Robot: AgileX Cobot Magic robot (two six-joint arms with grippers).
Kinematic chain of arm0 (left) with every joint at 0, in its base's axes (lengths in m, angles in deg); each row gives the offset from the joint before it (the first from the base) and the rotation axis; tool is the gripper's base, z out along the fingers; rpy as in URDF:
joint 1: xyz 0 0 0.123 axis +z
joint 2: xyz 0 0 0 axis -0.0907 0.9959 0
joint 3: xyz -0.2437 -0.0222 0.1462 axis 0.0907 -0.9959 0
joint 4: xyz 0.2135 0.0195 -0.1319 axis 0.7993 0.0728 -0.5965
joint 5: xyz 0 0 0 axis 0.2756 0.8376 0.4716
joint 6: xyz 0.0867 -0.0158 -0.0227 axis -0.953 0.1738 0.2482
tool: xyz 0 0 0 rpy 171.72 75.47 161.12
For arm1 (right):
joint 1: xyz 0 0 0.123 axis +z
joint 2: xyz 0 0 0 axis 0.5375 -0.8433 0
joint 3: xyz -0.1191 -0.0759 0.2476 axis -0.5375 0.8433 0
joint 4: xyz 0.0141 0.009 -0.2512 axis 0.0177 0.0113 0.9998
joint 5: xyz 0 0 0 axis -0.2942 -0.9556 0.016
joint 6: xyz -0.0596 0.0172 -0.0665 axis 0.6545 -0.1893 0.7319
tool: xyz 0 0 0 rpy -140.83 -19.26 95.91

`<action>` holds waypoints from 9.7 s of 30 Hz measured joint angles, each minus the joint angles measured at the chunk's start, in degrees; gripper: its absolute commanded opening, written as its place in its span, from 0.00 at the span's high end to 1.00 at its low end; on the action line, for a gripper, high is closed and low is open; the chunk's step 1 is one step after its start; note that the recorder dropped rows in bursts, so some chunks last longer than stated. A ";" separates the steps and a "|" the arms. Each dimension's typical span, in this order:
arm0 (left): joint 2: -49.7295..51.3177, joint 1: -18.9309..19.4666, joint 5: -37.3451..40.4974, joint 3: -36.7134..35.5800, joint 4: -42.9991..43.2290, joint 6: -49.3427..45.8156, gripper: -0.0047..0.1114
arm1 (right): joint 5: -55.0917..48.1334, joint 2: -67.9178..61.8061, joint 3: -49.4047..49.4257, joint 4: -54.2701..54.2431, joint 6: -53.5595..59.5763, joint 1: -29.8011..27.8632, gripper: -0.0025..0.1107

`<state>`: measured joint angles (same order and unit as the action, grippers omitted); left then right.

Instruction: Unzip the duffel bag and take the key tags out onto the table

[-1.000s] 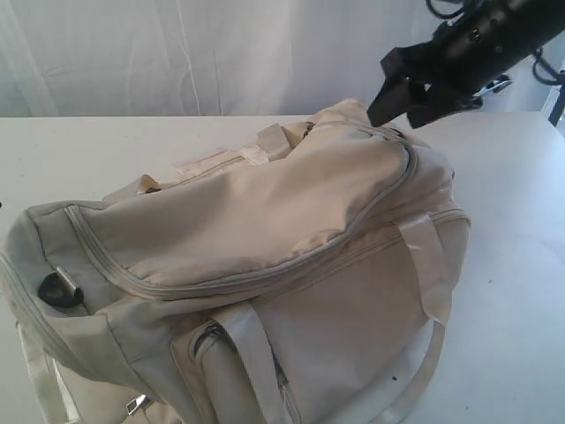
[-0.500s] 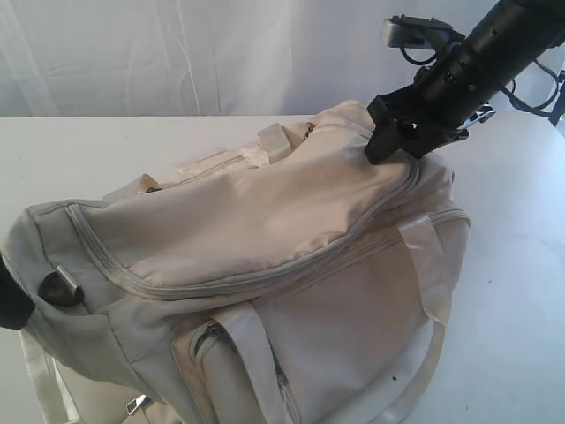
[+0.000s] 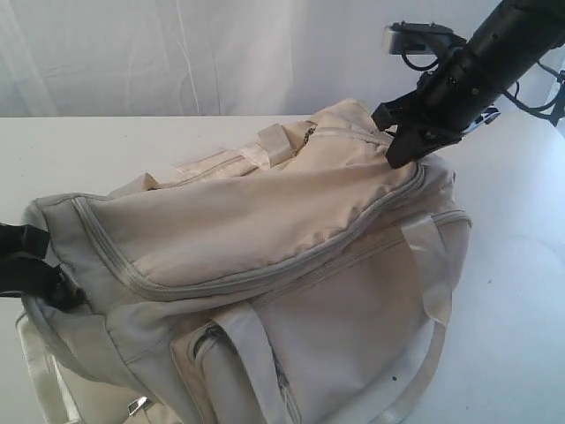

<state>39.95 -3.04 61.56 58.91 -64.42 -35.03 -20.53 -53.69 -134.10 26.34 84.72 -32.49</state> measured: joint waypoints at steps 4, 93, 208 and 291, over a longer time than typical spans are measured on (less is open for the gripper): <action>0.00 0.00 -1.77 -0.13 -0.45 -2.48 0.96 | -1.43 0.00 0.00 1.21 -1.08 0.00 0.98; 58.26 -19.14 19.55 75.92 -14.64 -17.16 0.42 | 3.68 26.91 20.93 4.98 -6.73 0.00 0.43; 73.42 -24.29 17.95 99.11 -10.05 -18.68 0.96 | 1.94 -9.32 -13.84 1.96 9.47 2.88 0.98; 72.75 -24.40 15.70 99.38 -5.62 -12.99 0.96 | -4.39 45.87 27.92 12.13 -8.70 2.88 0.98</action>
<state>112.70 -27.44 77.26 158.29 -70.03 -48.02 -24.92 -7.82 -106.18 38.47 76.03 -29.60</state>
